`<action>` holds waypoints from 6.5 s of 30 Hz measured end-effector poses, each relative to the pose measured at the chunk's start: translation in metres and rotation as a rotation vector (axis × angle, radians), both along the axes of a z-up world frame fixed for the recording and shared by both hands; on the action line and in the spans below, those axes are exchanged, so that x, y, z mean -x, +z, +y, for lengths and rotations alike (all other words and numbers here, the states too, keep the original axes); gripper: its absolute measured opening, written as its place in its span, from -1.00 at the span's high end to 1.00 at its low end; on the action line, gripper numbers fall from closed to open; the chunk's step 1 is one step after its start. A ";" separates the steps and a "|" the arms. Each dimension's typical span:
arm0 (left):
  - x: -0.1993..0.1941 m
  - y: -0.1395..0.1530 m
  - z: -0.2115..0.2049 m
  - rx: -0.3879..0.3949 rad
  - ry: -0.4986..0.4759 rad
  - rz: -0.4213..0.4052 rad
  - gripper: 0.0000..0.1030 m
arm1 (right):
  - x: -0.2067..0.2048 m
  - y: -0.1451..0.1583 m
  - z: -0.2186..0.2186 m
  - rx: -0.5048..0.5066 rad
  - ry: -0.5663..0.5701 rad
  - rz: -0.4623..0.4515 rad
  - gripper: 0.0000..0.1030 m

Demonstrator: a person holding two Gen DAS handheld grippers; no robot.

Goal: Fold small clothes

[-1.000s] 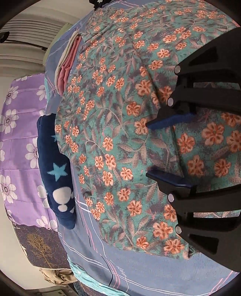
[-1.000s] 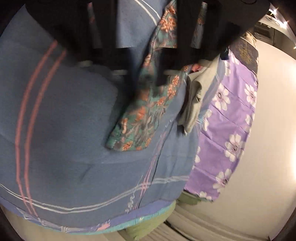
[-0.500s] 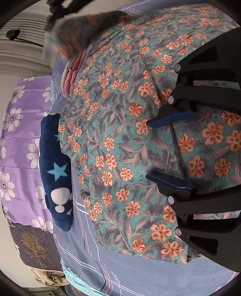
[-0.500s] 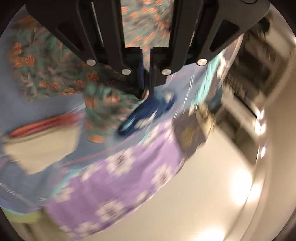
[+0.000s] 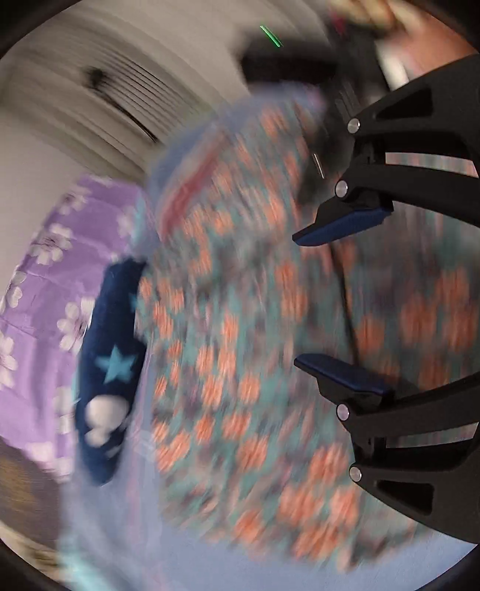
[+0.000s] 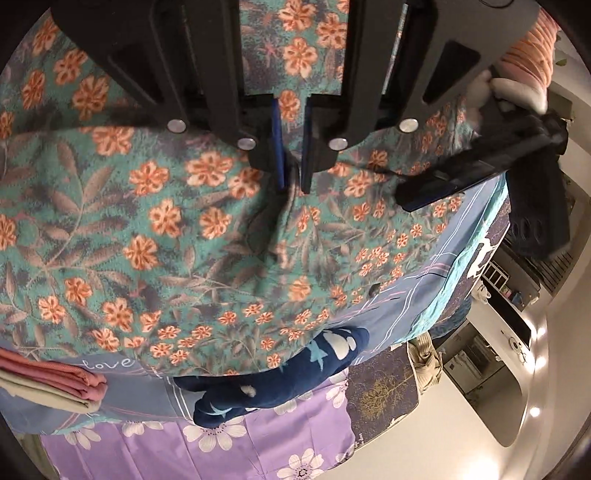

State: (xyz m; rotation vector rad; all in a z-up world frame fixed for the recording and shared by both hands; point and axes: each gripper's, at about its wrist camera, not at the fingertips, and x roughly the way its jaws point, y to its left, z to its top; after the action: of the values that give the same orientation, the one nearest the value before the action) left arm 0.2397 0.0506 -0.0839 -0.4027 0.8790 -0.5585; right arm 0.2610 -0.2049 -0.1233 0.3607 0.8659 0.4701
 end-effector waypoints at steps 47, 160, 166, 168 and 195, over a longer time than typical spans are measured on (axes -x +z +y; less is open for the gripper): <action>-0.027 0.082 0.052 -0.209 0.173 -0.134 0.92 | 0.040 -0.004 -0.050 0.082 -0.177 0.009 0.22; 0.363 0.115 0.113 0.136 -0.030 -0.471 0.95 | 0.373 0.119 -0.188 -0.470 -0.090 -0.325 0.95; 0.396 0.129 0.112 0.113 0.013 -0.496 0.95 | 0.427 0.144 -0.206 -0.454 -0.131 -0.440 0.95; 0.393 0.129 0.110 0.103 0.013 -0.493 0.94 | 0.427 0.145 -0.208 -0.419 -0.153 -0.429 0.95; 0.074 0.083 0.099 0.013 0.154 -0.169 0.93 | 0.103 0.094 -0.200 -0.316 -0.314 -0.108 0.95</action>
State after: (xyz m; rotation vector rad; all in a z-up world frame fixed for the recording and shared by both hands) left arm 0.1662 0.1494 -0.0010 -0.4250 0.6763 -0.4491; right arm 0.1584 -0.4048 -0.0289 0.7427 0.6154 0.3301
